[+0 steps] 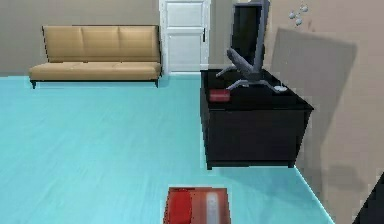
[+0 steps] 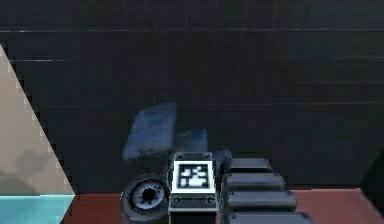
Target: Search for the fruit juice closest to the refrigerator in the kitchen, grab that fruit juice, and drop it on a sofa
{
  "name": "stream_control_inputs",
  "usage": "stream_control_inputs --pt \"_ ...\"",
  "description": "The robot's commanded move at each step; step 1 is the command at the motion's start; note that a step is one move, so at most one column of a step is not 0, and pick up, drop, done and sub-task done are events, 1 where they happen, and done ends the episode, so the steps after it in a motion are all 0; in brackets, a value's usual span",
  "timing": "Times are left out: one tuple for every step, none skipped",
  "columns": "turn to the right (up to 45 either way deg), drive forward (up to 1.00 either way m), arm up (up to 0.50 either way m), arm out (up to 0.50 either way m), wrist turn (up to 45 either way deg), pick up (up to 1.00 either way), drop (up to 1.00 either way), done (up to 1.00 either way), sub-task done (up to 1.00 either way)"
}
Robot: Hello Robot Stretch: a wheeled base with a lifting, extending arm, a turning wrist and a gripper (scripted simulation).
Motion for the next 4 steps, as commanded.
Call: stream_control_inputs --pt "0.0 0.40 0.00 0.00 0.0 0.00 0.00 0.00 0.00" --pt "-33.0 0.00 0.00 0.00 0.0 0.00 0.00 0.00 0.00" --pt "0.0 1.00 0.00 0.00 0.0 0.00 0.00 0.00 0.00" --pt "0.0 1.00 0.00 0.00 0.0 0.00 0.00 0.00 0.00"
